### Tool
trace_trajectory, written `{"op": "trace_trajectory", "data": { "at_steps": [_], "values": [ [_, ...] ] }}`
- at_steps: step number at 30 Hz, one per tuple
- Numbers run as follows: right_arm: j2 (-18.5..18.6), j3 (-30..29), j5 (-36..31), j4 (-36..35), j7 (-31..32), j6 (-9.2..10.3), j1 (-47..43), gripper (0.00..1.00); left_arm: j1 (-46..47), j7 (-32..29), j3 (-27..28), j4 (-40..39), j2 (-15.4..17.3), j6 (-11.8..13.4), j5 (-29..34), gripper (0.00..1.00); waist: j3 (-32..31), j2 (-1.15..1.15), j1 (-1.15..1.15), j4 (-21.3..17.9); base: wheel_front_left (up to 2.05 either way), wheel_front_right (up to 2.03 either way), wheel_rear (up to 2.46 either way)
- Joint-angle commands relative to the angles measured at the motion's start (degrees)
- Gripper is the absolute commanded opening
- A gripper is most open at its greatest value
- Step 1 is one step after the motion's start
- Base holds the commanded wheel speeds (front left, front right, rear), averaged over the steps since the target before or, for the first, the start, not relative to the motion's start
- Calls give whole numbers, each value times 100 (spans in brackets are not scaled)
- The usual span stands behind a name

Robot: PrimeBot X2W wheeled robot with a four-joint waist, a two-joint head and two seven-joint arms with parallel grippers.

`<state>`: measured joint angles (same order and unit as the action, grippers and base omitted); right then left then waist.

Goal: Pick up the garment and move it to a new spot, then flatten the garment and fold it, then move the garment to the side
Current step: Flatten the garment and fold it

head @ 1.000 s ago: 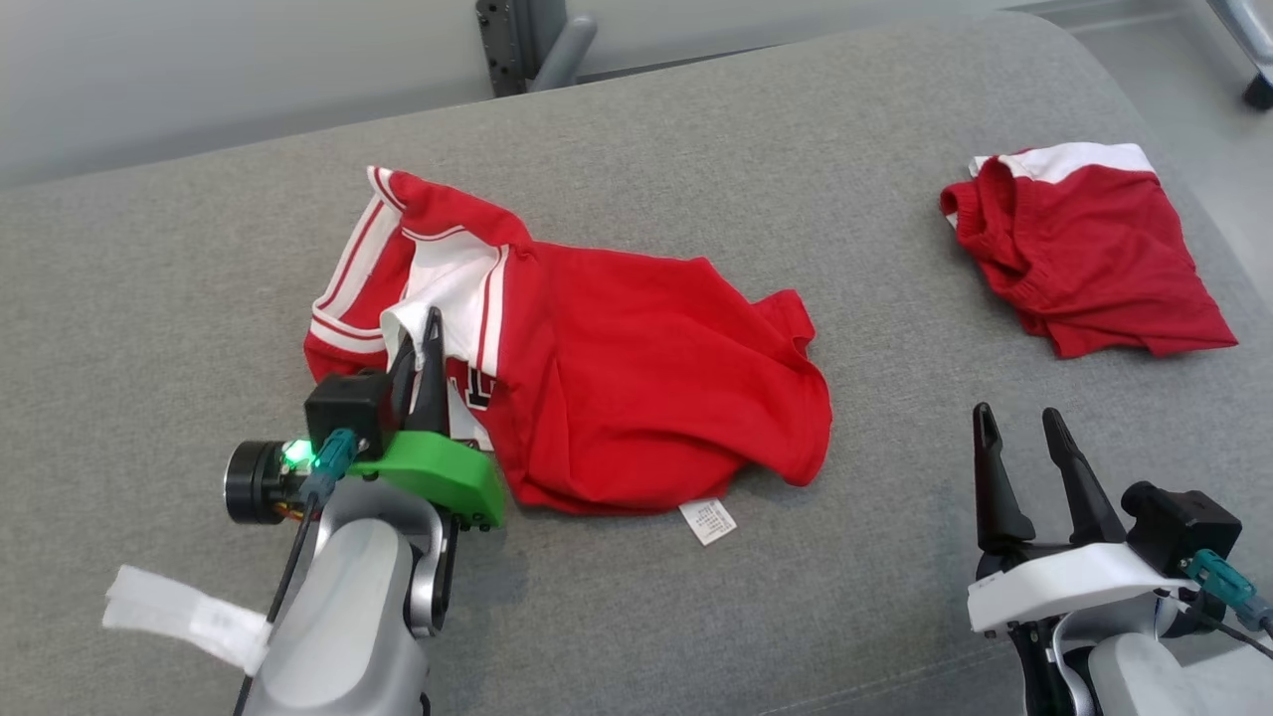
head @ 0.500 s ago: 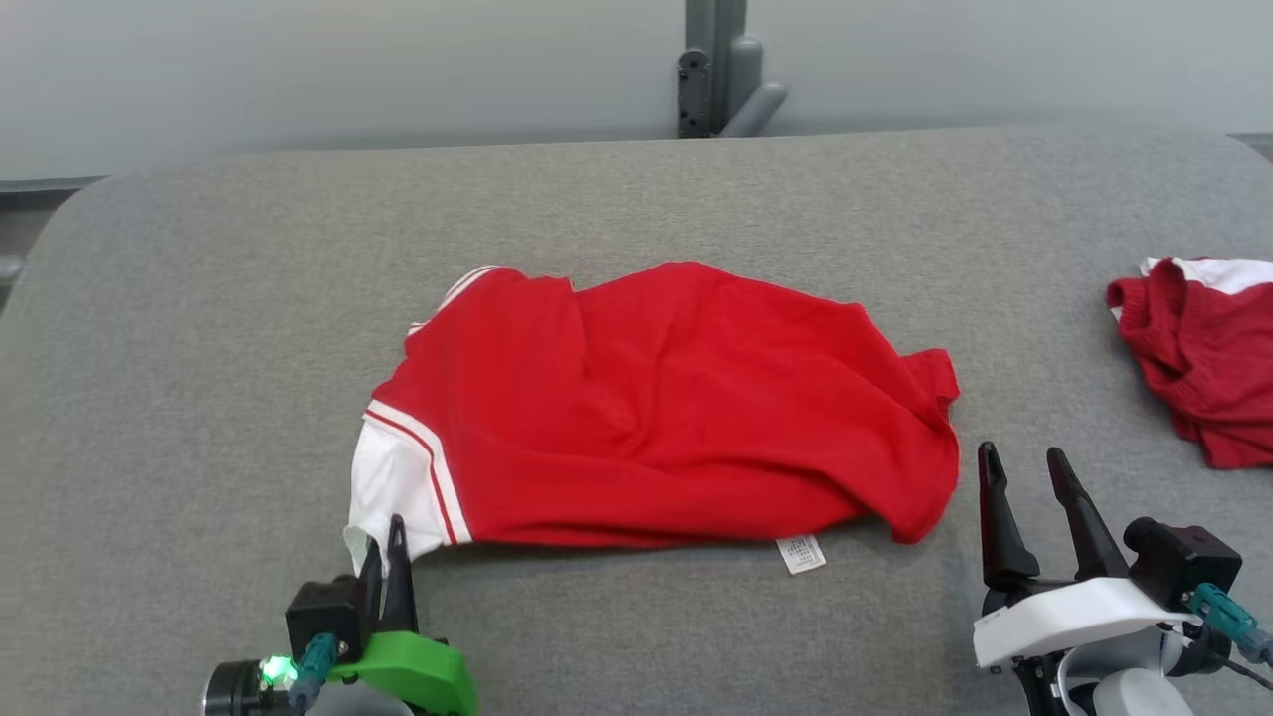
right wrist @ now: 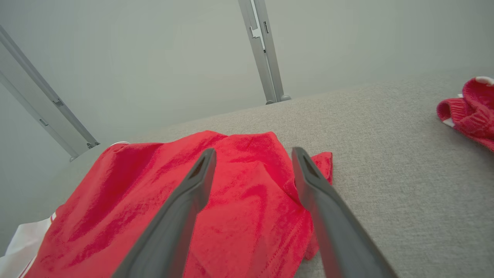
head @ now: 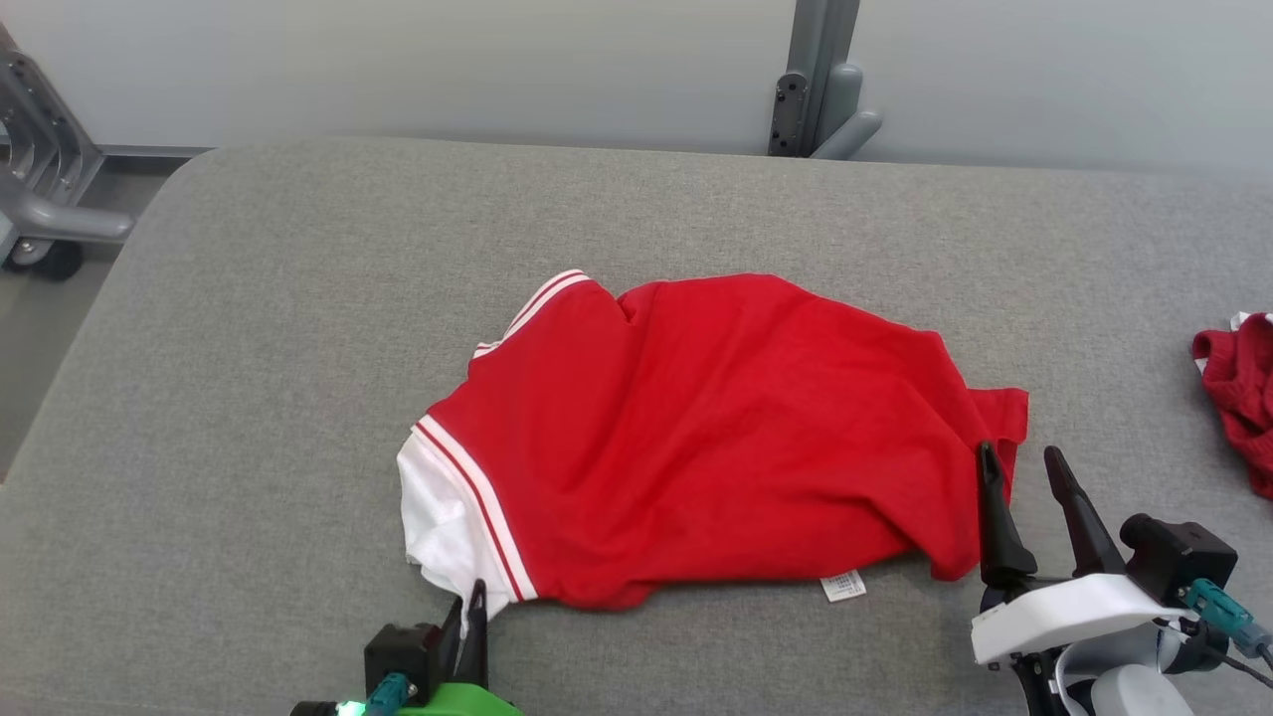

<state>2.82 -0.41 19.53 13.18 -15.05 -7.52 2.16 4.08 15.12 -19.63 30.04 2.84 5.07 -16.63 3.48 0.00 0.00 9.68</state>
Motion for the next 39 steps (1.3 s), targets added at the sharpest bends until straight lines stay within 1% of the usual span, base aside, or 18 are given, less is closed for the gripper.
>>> {"op": "trace_trajectory", "data": {
  "at_steps": [1,2,3,6,8,11,17,22,26,31,35,39],
  "values": [
    [15,-39,-35,18,-18,7,29,100,-18,1,-102,81,14,-49,-30,49,35,0,0,-53,0,0,0],
    [15,-67,-36,17,-18,7,43,100,-4,1,-166,153,14,-49,-62,96,43,0,0,-80,0,0,0],
    [15,-83,-36,20,-18,7,45,100,31,1,-199,191,18,-42,-75,100,43,0,0,-104,0,0,0],
    [13,-123,-31,26,-18,7,23,100,100,1,-189,211,18,16,-50,100,50,0,0,-165,0,0,0],
    [14,-151,-27,17,-18,7,18,100,99,1,-78,101,19,61,-16,100,68,0,0,-206,0,0,0],
    [14,-208,-6,-6,-18,7,22,100,-7,1,157,-170,65,117,55,100,94,0,0,-264,0,0,0],
    [13,-213,39,-25,-18,7,12,100,-273,1,769,-1009,156,223,134,100,106,0,0,-420,0,0,0],
    [14,-152,44,4,-18,7,45,100,-93,1,997,-1090,230,244,317,100,112,0,0,-629,0,0,0],
    [14,-152,21,110,-18,7,-11,100,69,1,987,-1050,195,193,430,100,105,0,0,-770,0,0,0],
    [13,-215,-8,473,-18,7,-91,100,167,1,891,-1119,91,114,496,100,71,0,0,-920,0,0,0],
    [12,-207,63,774,-18,7,-28,100,222,1,803,-1236,46,101,505,100,136,0,0,-865,0,0,0],
    [10,16,215,1061,-18,7,232,100,262,1,764,-1332,23,106,523,100,218,0,0,-709,0,0,0]
  ]
}}
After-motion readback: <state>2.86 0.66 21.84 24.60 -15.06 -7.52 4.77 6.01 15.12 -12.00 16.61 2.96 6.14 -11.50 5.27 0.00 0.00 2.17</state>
